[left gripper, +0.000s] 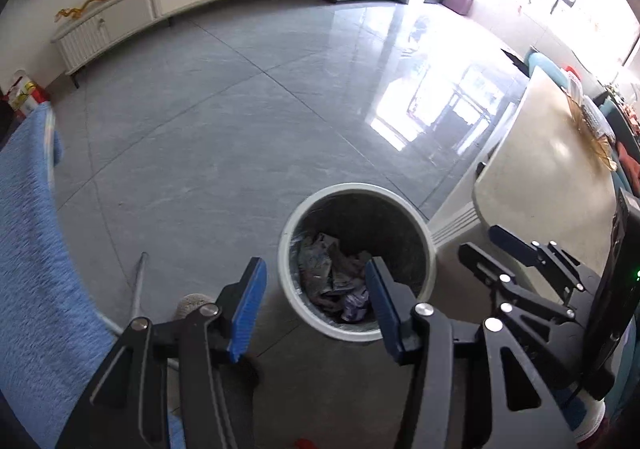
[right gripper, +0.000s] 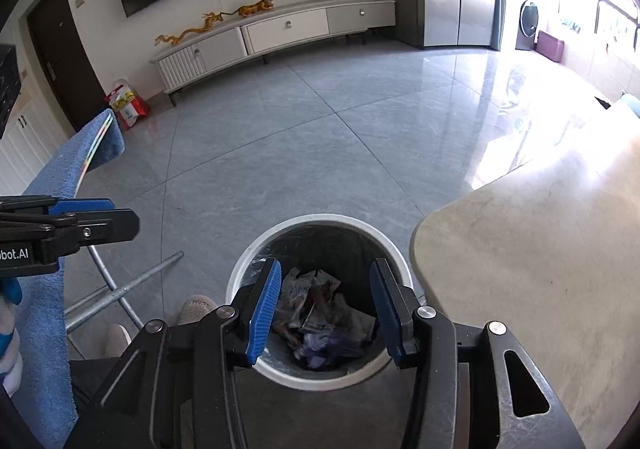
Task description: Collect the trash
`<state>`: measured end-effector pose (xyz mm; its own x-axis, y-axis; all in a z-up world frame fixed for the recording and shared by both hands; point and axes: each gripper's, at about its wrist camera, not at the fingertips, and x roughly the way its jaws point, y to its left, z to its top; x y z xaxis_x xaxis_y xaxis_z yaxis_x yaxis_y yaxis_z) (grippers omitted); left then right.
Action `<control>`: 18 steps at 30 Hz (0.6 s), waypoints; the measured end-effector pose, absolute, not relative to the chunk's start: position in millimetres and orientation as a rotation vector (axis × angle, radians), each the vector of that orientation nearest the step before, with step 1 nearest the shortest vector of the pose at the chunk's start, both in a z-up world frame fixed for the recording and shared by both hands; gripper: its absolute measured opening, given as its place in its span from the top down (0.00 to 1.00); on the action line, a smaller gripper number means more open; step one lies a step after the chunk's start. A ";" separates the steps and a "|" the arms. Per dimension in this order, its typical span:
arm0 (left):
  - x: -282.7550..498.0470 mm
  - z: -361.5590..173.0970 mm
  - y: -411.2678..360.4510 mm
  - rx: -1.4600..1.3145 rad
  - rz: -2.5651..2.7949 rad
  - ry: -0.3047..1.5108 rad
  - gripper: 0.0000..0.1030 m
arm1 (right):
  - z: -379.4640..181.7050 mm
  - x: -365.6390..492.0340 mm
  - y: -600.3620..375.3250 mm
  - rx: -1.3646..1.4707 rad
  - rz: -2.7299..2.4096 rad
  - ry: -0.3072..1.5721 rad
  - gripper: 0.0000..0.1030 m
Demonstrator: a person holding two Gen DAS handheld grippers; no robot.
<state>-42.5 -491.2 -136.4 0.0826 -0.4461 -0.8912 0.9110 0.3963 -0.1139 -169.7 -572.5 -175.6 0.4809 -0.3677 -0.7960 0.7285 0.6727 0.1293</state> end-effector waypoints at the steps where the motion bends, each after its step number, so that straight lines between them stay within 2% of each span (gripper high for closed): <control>1: -39.4 -133.3 -482.6 0.552 -1.073 1.028 0.52 | -172.9 -166.8 -567.5 0.492 -0.693 0.819 0.53; 4: -30.2 -122.5 -455.9 0.558 -1.001 0.965 0.51 | -167.3 -163.8 -556.0 0.480 -0.657 0.806 0.48; 11: 5.2 -94.3 -372.3 0.463 -0.826 0.860 0.51 | -137.2 -126.4 -509.6 0.430 -0.535 0.761 0.45; 16: 30.5 -75.9 -308.2 0.382 -0.676 0.781 0.47 | -108.8 -91.3 -464.9 0.366 -0.413 0.718 0.41; 18: 38.3 -69.6 -282.3 0.367 -0.606 0.735 0.34 | -98.4 -75.8 -442.5 0.341 -0.365 0.699 0.38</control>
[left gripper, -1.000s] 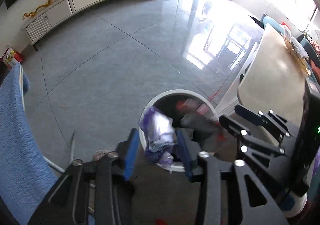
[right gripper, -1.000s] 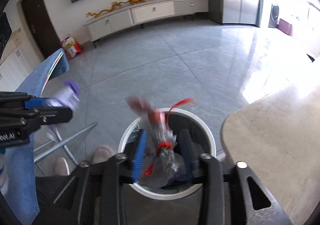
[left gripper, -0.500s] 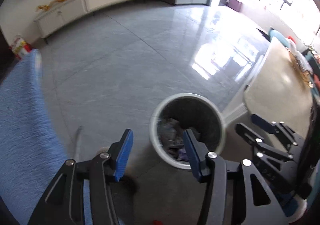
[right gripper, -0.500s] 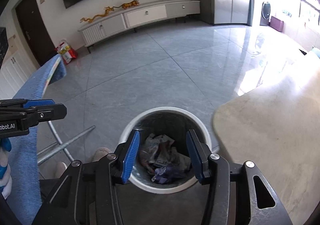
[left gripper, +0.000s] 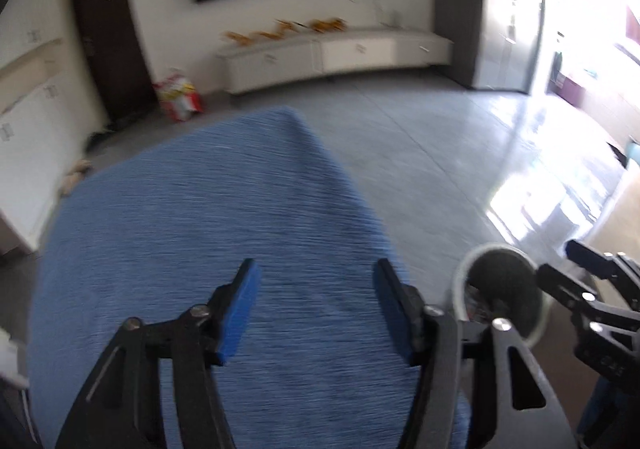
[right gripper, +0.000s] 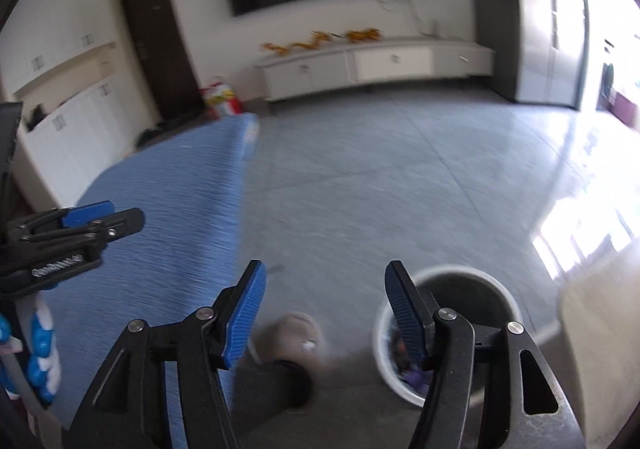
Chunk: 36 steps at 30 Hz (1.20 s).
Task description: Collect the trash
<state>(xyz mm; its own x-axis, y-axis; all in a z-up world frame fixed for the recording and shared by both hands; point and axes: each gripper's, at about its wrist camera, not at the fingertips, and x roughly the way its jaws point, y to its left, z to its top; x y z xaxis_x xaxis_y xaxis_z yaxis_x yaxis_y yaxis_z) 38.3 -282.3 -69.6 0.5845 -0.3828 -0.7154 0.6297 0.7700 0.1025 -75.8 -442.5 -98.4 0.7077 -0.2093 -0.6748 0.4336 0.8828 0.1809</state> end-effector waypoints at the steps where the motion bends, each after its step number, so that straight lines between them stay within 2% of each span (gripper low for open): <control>1: 41.7 -67.5 -272.1 0.359 -0.584 0.719 0.33 | -94.9 -69.5 -433.9 0.331 -0.347 0.694 0.35; 8: 62.7 -53.9 -202.1 0.337 -0.409 0.650 0.32 | -79.1 -27.9 -376.2 0.252 -0.283 0.667 0.15; 13: 73.3 -47.0 -149.3 0.312 -0.293 0.608 0.32 | -70.5 -2.0 -342.6 0.212 -0.285 0.635 0.06; 16: 76.4 -40.9 -122.0 0.277 -0.246 0.583 0.23 | -66.8 9.1 -323.7 0.176 -0.293 0.618 0.01; 24: 78.4 -33.0 -80.2 0.230 -0.144 0.537 0.20 | -63.0 21.6 -293.5 0.125 -0.315 0.585 0.00; 36: 64.2 -28.7 -60.1 0.212 -0.123 0.496 0.20 | -55.6 12.6 -282.2 0.105 -0.344 0.552 0.00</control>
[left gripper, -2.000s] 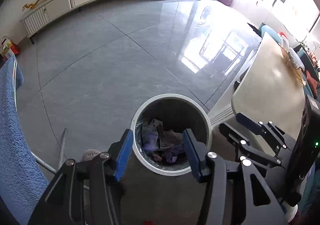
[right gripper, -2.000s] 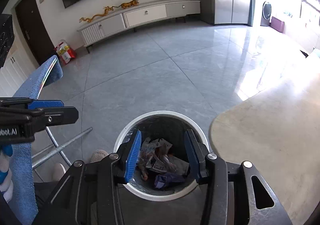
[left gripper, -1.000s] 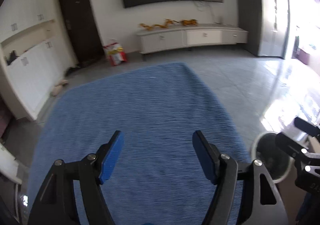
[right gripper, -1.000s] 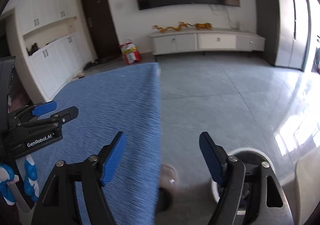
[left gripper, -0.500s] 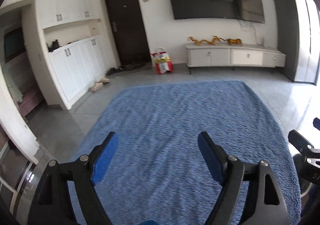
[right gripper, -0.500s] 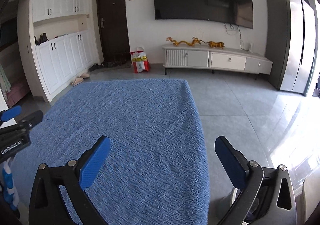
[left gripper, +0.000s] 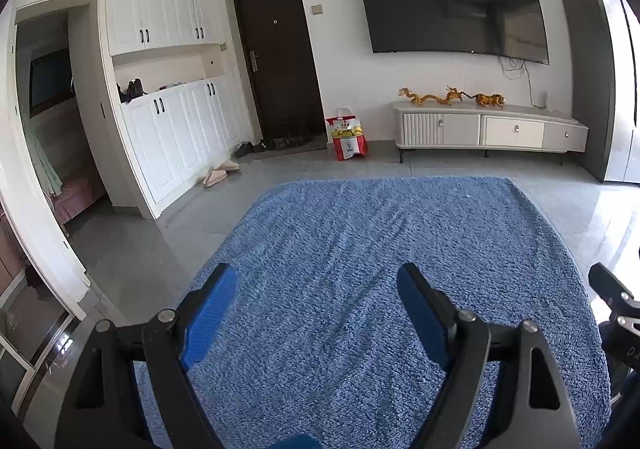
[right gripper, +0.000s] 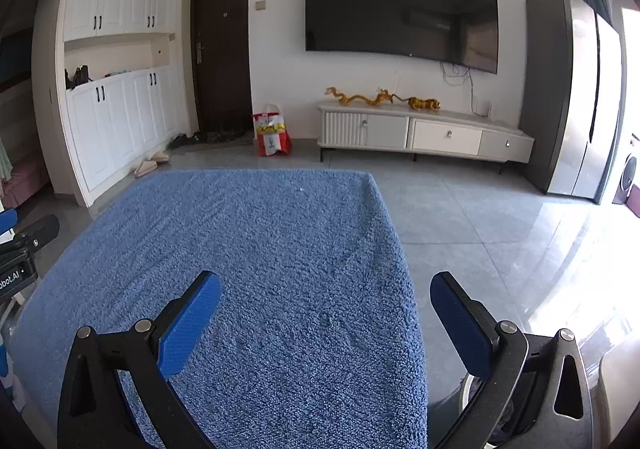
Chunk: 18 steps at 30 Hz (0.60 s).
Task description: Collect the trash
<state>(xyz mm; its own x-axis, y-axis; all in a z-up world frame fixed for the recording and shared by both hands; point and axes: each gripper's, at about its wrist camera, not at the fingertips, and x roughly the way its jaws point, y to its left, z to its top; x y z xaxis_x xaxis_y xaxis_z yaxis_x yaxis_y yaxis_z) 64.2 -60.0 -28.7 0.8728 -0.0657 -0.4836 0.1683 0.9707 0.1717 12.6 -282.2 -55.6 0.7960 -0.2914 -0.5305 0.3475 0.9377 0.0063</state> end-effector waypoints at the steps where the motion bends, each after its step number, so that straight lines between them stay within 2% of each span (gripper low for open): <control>1: 62.6 -28.3 -59.4 0.212 -0.124 0.493 0.20 | -54.3 11.1 -281.2 0.104 -0.344 0.549 0.00; 18: 46.3 -17.7 -68.1 0.221 -0.149 0.463 0.20 | -39.1 -21.3 -295.7 0.133 -0.390 0.506 0.00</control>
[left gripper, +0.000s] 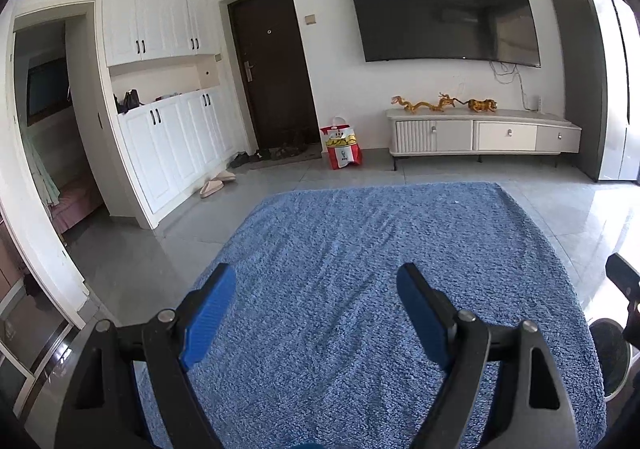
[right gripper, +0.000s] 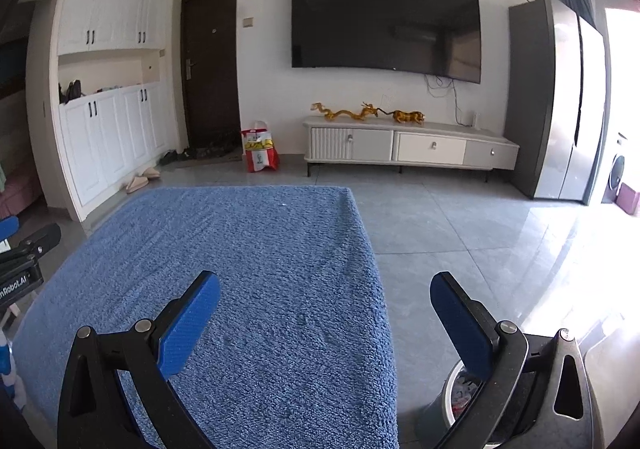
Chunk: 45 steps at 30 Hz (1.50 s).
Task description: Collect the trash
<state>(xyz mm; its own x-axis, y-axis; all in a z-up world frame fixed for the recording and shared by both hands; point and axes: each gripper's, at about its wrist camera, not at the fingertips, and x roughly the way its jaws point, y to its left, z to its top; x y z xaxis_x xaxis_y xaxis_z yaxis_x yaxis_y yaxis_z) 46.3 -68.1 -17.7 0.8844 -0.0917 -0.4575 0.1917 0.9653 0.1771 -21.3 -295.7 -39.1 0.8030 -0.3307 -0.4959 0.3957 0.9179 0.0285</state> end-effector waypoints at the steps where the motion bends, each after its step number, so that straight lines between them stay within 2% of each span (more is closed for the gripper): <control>1: 45.4 -16.0 -68.4 0.219 -0.152 0.458 0.20 | -38.4 -21.6 -296.8 0.137 -0.392 0.505 0.00; 11: 39.2 -10.1 -79.6 0.233 -0.181 0.436 0.20 | -21.7 -32.1 -300.6 0.117 -0.421 0.461 0.00; 45: 45.0 -10.1 -78.5 0.264 -0.114 0.441 0.20 | -21.2 -42.8 -304.8 0.119 -0.434 0.477 0.00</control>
